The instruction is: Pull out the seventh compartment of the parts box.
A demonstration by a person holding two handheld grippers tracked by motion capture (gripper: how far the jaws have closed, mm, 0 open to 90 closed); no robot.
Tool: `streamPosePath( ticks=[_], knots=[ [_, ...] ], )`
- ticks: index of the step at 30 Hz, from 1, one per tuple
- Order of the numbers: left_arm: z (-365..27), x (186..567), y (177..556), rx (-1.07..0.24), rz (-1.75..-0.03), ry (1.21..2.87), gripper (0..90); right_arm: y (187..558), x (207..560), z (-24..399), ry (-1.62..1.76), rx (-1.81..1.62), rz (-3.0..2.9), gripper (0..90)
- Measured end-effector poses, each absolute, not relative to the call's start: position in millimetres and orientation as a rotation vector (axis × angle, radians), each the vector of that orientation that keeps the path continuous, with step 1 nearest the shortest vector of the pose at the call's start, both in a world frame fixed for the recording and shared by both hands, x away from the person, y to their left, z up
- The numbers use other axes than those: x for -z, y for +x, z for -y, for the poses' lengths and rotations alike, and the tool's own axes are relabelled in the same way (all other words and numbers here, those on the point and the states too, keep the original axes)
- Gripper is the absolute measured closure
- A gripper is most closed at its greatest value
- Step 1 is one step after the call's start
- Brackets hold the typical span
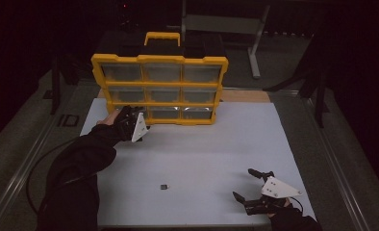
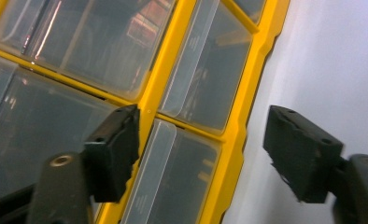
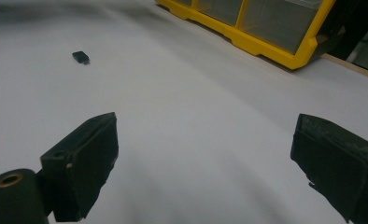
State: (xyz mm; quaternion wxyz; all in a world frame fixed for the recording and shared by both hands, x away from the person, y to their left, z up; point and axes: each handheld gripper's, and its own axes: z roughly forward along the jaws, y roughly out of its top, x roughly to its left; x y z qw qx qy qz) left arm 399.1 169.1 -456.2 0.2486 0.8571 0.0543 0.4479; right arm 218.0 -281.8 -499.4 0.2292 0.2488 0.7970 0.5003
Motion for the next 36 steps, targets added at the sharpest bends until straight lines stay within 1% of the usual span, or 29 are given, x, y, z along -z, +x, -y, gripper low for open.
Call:
streamPosePath(
  ticks=[7, 10, 13, 15, 16, 18, 19, 26, 30, 31, 36],
  knots=[
    [-171, 459, 408, -1.266, -0.130, 2.344, 37.3, 218, 499, 282, 0.683, -1.380, -2.193, 7.7],
    [-171, 461, 410, -1.258, -0.132, 2.353, 40.1, 218, 499, 281, 0.684, -1.381, -2.194, 7.6],
    [-171, 462, 414, -1.295, -0.109, 2.356, 43.9, 218, 499, 281, 0.684, -1.387, -2.194, 7.7],
    [-171, 462, 414, -1.295, -0.109, 2.356, 44.0, 218, 499, 281, 0.684, -1.388, -2.195, 7.7],
    [-170, 463, 416, -1.316, -0.098, 2.357, 46.6, 218, 499, 281, 0.683, -1.387, -2.197, 7.7],
    [-171, 463, 418, -1.326, -0.098, 2.357, 46.9, 218, 500, 281, 0.683, -1.388, -2.197, 7.7],
    [-171, 464, 418, -1.329, -0.099, 2.361, 48.9, 218, 500, 281, 0.683, -1.387, -2.198, 7.7],
    [-174, 465, 422, -1.367, -0.092, 2.380, 54.5, 217, 499, 280, 0.684, -1.395, -2.198, 7.6],
    [-174, 468, 425, -1.396, -0.074, 2.398, 56.0, 218, 500, 280, 0.686, -1.394, -2.199, 7.6],
    [-174, 468, 425, -1.395, -0.080, 2.396, 57.7, 218, 500, 280, 0.685, -1.394, -2.198, 7.6],
    [-174, 470, 428, -1.406, -0.079, 2.407, 57.7, 218, 500, 280, 0.686, -1.395, -2.198, 7.6]
  ],
)
